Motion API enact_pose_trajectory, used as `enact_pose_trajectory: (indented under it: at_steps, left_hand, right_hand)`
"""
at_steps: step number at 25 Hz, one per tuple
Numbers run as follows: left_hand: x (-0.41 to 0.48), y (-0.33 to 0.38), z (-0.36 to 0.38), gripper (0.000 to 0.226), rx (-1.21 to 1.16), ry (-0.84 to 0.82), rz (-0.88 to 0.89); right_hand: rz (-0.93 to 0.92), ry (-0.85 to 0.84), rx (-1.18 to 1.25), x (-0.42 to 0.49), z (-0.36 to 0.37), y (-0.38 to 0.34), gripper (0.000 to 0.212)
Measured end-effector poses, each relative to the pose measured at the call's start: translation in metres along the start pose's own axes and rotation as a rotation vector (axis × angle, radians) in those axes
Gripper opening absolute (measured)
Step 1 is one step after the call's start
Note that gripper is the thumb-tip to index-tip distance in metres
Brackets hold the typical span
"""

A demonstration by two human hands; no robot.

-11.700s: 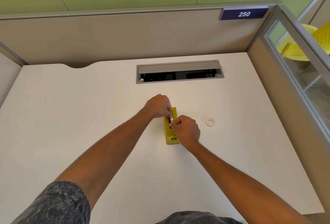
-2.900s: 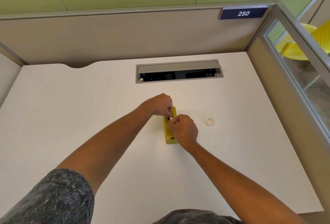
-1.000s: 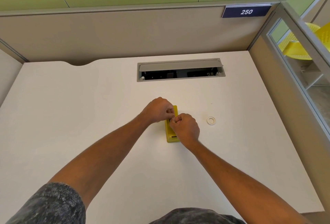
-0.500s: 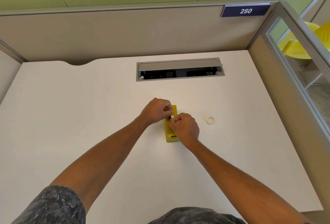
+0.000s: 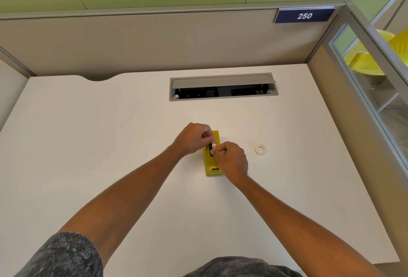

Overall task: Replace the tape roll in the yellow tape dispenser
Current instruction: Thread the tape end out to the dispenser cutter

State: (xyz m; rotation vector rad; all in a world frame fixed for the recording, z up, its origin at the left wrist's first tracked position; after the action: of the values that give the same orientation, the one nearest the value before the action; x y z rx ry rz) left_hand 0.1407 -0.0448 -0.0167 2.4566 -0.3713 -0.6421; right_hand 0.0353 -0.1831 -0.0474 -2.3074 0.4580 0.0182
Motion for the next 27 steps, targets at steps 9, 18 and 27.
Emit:
enact_pose_trajectory:
  at_steps: [9,18,27]
  left_hand:
    - [0.000,0.011,-0.002,0.024,0.143,-0.031,0.090]
    - [0.010,0.030,0.003,0.018,0.568,-0.067,0.241]
    - [0.005,0.035,0.007,0.022,0.772,-0.019,0.323]
  right_hand:
    - [-0.001,-0.004,0.005,-0.001,-0.003,-0.005,0.027]
    - [-0.002,-0.008,-0.012,0.002,0.000,-0.002,0.029]
    - [0.009,-0.019,-0.018,0.004,0.002,-0.001,0.025]
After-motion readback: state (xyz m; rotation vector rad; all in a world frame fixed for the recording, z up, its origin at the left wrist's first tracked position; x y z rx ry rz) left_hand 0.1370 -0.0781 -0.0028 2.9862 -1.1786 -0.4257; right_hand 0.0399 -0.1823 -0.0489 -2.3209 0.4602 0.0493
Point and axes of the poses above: each hand's wrist, its own x-axis towards the middle knuckle, its own z-axis out of the palm, y = z × x, the point moved 5 cm from there along x, towards the middle knuckle, and after that the axes turned 13 degrees about -z, right-handed, at the moved point
